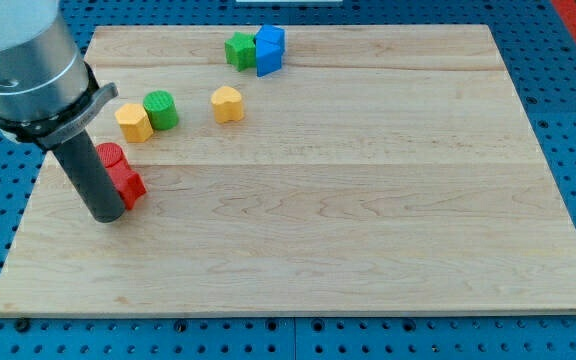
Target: Place your arm to the right of the red star
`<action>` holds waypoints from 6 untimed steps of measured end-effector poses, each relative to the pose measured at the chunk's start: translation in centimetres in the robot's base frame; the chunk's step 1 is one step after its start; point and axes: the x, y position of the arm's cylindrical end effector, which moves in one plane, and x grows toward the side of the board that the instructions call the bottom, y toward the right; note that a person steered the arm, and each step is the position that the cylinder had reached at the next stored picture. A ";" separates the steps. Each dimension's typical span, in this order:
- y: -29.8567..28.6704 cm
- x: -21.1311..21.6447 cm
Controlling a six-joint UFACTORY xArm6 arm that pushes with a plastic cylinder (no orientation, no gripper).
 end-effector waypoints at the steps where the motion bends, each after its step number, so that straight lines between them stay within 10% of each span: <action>1: 0.0 -1.1; 6: -2.6 0.1</action>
